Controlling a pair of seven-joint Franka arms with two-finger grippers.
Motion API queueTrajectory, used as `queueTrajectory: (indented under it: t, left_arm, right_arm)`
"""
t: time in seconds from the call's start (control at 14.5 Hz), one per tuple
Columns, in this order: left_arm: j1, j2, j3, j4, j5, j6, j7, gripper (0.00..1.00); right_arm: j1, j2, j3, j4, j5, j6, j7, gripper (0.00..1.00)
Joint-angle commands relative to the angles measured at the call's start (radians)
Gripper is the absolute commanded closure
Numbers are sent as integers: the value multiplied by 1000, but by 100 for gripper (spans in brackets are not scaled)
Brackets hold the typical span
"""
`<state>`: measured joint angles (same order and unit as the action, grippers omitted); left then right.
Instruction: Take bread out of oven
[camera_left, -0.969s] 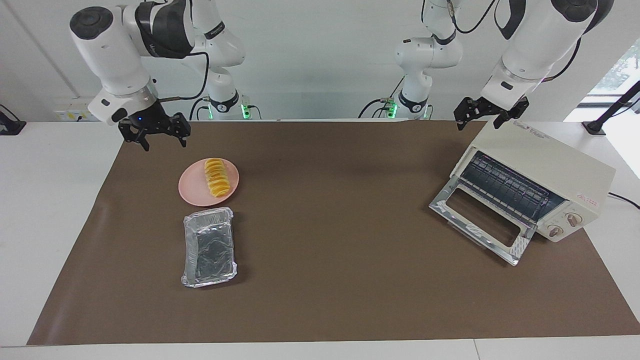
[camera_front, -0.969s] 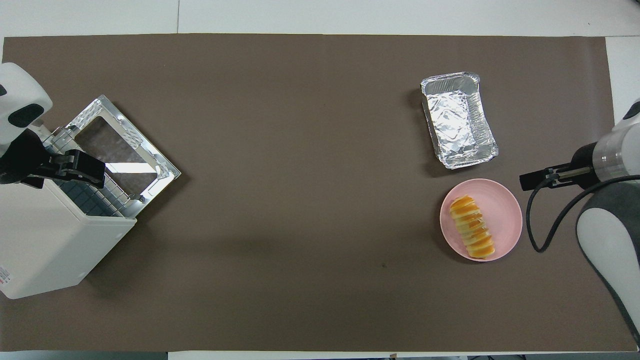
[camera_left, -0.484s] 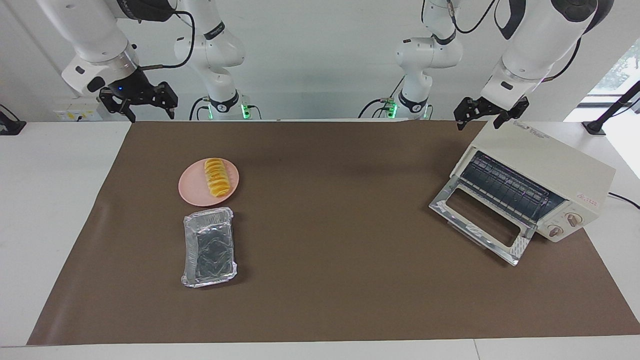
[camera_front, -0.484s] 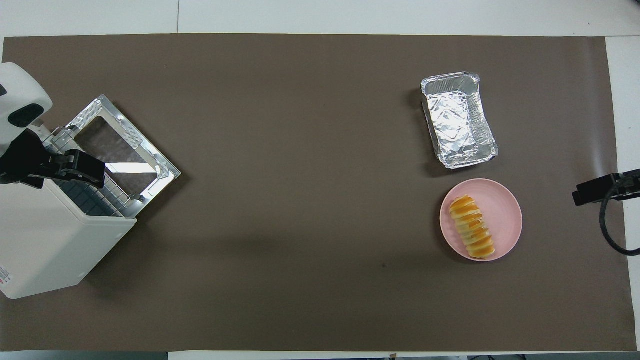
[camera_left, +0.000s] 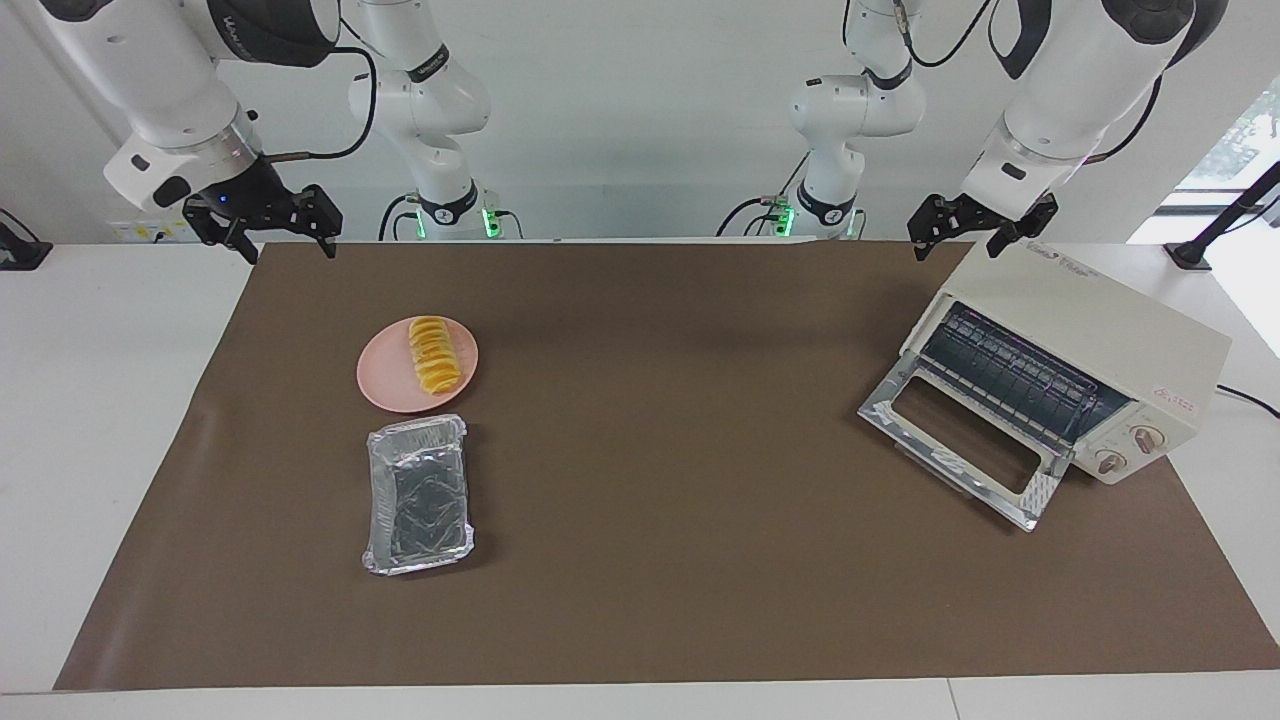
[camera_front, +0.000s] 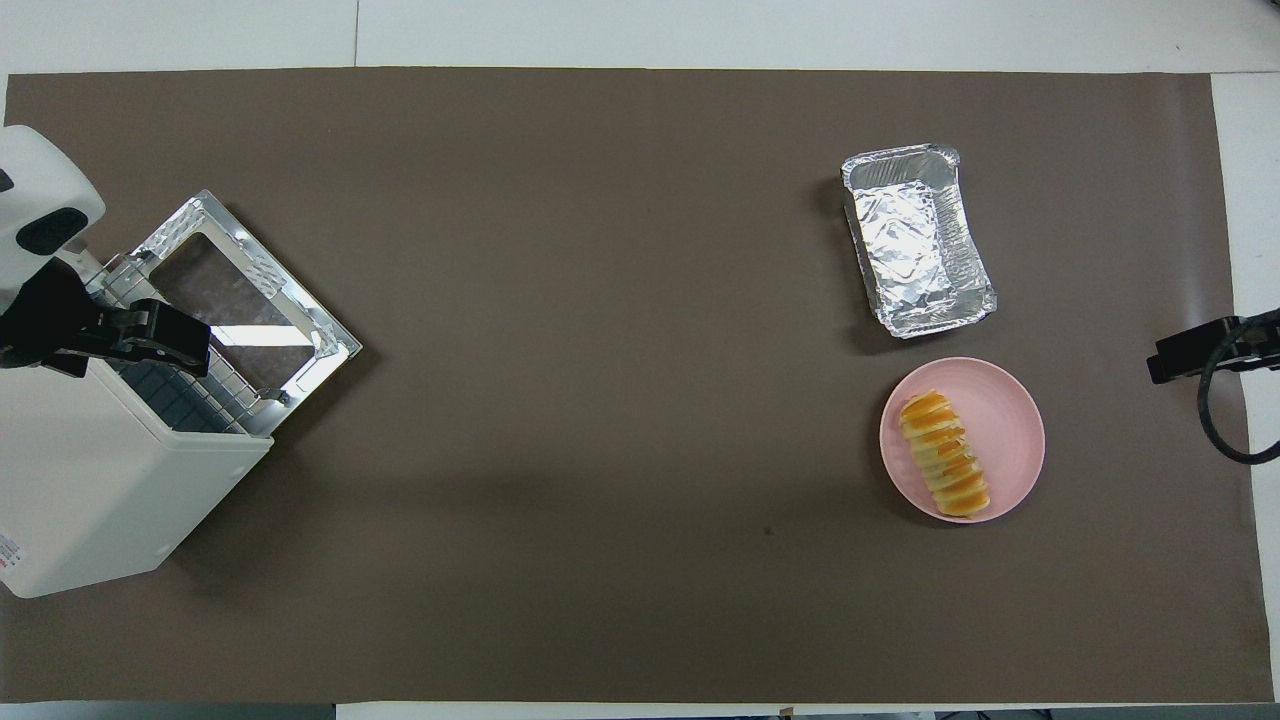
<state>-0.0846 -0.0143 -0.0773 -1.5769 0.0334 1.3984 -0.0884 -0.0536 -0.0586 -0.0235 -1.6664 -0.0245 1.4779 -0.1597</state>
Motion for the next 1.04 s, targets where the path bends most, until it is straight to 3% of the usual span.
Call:
queueTrajectory:
  t: [0.0,0.97]
  left_arm:
    - [5,-27,1,-28,-13,19,-5,0]
    - [6,-27,1,-29,-13,19,-5,0]
  right_arm:
    - [-23,14,8,22,11,16,-35,0]
    - [-25,13,8,33,8,1,-34,0]
